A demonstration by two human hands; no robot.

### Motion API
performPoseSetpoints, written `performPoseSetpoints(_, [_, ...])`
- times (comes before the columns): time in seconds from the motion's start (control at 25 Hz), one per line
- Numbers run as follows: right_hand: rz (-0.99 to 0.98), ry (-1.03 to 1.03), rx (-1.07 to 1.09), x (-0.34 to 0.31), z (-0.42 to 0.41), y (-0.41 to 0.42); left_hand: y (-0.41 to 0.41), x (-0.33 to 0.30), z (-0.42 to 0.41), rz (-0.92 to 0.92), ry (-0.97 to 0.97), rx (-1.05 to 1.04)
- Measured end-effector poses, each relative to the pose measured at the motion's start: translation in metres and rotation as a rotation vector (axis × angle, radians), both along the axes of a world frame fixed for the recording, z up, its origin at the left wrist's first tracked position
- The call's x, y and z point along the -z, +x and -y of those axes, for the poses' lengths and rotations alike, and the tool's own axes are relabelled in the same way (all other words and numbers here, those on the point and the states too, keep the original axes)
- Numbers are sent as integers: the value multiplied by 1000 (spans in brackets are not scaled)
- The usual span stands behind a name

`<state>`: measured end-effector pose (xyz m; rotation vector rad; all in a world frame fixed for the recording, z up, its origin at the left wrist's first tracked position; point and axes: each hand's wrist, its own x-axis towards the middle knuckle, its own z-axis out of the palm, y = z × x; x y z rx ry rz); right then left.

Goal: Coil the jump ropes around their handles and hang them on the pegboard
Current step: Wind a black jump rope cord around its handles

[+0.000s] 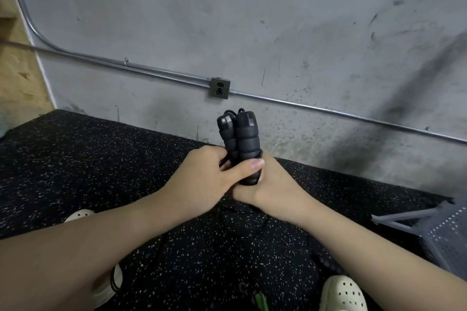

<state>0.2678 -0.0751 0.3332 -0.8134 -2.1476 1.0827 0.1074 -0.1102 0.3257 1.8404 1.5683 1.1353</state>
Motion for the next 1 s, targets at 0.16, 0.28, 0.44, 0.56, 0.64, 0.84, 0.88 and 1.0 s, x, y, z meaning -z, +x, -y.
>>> performPoseSetpoints(0.16, [-107,-481,-121,-6,6,13,-15,-7,0,105,-64,291])
performPoseSetpoints(0.28, [-160,-530,-106,-4,13,15,-14,-9,5,96,-101,317])
performPoseSetpoints(0.44, [-190,-408,24,-1,12,14,-13,-13,6,-39,-129,130])
performPoseSetpoints(0.56, [-212,-385,67,0,10,13,-7,-14,11,-16,-47,112])
performPoseSetpoints(0.64, [-169,-326,107,0,9,12,-1,-11,16,-11,-4,88])
performPoseSetpoints(0.84, [-86,-178,254,13,12,0,3,-2,18,-88,32,1])
performPoseSetpoints(0.88, [-77,-200,231,12,11,0,0,0,17,-71,26,19])
performPoseSetpoints(1.0, [-22,-495,-28,-2,8,14,-11,-2,16,59,1,210])
